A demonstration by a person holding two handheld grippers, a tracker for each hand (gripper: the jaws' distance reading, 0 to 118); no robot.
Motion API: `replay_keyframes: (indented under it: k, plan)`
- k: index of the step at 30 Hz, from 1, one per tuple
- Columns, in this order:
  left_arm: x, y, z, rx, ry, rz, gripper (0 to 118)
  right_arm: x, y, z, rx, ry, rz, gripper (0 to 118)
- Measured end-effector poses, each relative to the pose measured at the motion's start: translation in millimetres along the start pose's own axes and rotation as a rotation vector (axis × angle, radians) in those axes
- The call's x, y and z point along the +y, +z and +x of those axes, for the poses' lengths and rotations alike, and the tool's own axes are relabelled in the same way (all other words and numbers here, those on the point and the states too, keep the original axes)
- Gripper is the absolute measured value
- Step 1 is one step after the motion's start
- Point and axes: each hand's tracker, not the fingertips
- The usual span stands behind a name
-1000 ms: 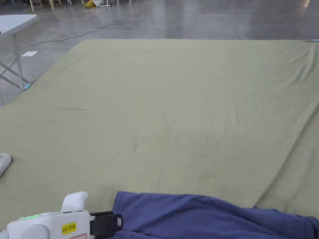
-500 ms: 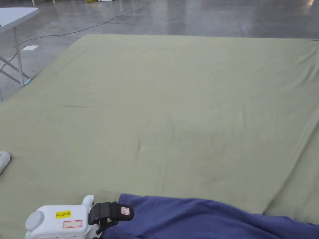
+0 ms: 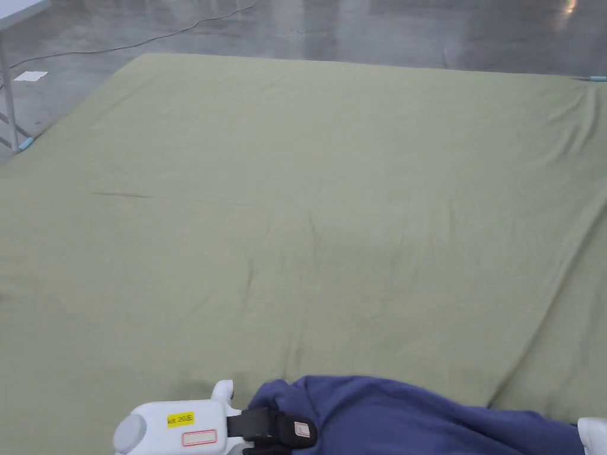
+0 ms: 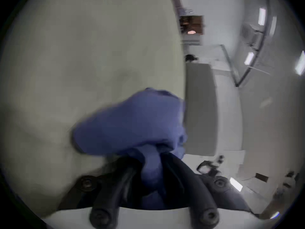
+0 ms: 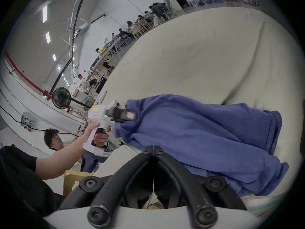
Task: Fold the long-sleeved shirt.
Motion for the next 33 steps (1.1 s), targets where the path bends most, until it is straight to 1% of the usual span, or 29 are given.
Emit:
replay_keyframes:
  k: [1, 2, 5, 7, 9, 10, 12, 15, 18, 21, 23, 26, 29, 31, 33]
  plan:
    - [0.5, 9.0, 0.5, -0.025, 0.056, 0.055, 0, 0.6, 2.4, 0.0, -0.005, -0.001, 0.002, 0]
    - [1.3, 24.9, 1.7, -0.071, 0.080, 0.094, 0, 0.5, 5.3, 0.2, -0.008, -0.001, 0.005, 0]
    - [11.8, 70.1, 14.7, -0.162, 0.081, 0.200, 0, 1.4, 10.5, 1.5, -0.017, -0.006, 0.015, 0]
    - [18.5, 92.9, 32.4, -0.203, 0.091, 0.237, 0, 1.8, 11.2, 1.9, -0.029, -0.008, 0.021, 0]
    - [24.3, 116.1, 46.7, -0.191, 0.066, 0.245, 0, 3.2, 11.2, 3.3, -0.039, -0.014, 0.027, 0]
    - [20.6, 121.0, 64.2, -0.191, 0.038, 0.270, 0, 4.2, 11.2, 4.0, -0.043, -0.020, 0.033, 0]
    - [23.7, 138.5, 80.0, -0.180, 0.011, 0.306, 0, 5.7, 11.3, 3.8, -0.048, -0.039, 0.046, 0]
    - [45.6, 179.6, 81.5, -0.130, -0.007, 0.356, 0, 10.1, 13.0, 4.3, -0.045, -0.054, 0.061, 0]
    - [55.4, 217.7, 83.5, -0.015, -0.035, 0.411, 0, 14.7, 16.6, 1.3, -0.058, -0.050, 0.067, 0]
    - [56.7, 236.5, 92.3, 0.199, -0.047, 0.412, 0, 16.0, 18.4, -1.3, -0.075, -0.040, 0.066, 0]
    - [49.5, 228.7, 103.7, 0.408, -0.083, 0.379, 0, 15.4, 16.5, -3.1, -0.101, -0.036, 0.054, 0]
    - [29.3, 183.1, 146.0, 0.592, -0.268, 0.270, 0, 14.0, 10.3, -12.4, -0.196, -0.023, 0.004, 0]
    - [4.8, 116.4, 202.6, 0.666, -0.486, 0.145, 0, 13.7, 8.1, -14.4, -0.233, -0.023, -0.025, 0]
    - [-13.8, 67.4, 231.5, 0.717, -0.601, 0.051, 0, 13.2, 11.1, -16.0, -0.251, -0.026, -0.032, 0]
    - [-30.9, 17.8, 252.8, 0.725, -0.686, -0.027, 0, 12.1, 18.2, -15.2, -0.262, -0.028, -0.030, 0]
